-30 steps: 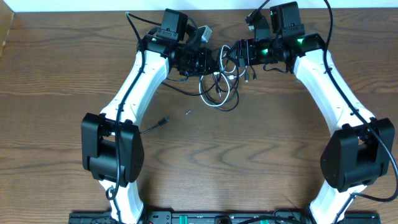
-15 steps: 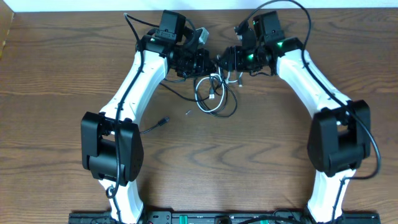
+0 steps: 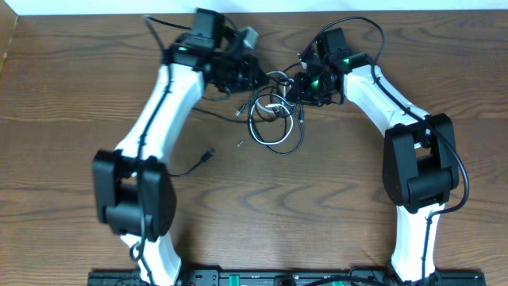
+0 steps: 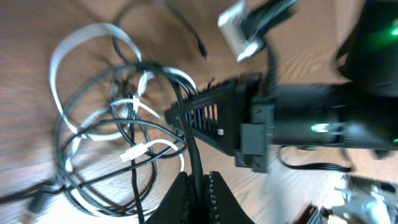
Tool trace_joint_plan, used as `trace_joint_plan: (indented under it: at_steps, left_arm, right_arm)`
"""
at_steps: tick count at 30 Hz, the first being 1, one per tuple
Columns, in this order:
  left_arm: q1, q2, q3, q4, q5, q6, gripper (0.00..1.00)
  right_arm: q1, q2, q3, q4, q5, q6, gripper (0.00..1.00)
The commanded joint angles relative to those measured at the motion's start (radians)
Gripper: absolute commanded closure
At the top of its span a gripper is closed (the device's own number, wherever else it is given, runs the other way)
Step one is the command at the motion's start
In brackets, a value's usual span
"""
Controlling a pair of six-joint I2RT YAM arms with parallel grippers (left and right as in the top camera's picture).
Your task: Untangle cables
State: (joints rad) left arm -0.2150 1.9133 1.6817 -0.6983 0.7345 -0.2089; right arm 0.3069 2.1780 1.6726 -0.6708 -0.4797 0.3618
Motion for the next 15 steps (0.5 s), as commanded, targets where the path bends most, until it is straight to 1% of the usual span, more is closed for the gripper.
trace_joint_plan:
  at_steps: [1, 2, 7, 11, 15]
  left_arm:
    - [0.059, -0.145, 0.034, 0.005, 0.024, 0.008, 0.93]
    - [0.074, -0.168, 0.034, 0.003, 0.024, 0.008, 0.92]
    - [0.147, -0.251, 0.034, -0.013, 0.009, 0.009, 0.92]
    - [0.195, -0.29, 0.034, -0.066, -0.063, 0.01, 0.92]
    - [0.228, -0.3, 0.034, -0.117, -0.108, 0.034, 0.93]
  right_arm:
    - [-0.023, 0.019, 0.001, -0.019, 0.09, -0.015, 0.97]
    - [-0.027, 0.019, 0.001, -0.027, 0.097, -0.031, 0.99]
    - [-0.05, 0.019, 0.001, -0.074, 0.096, -0.135, 0.99]
    - [-0.082, -0.007, 0.002, -0.118, 0.096, -0.207, 0.99]
    - [-0.128, -0.051, 0.002, -0.142, 0.096, -0.236, 0.99]
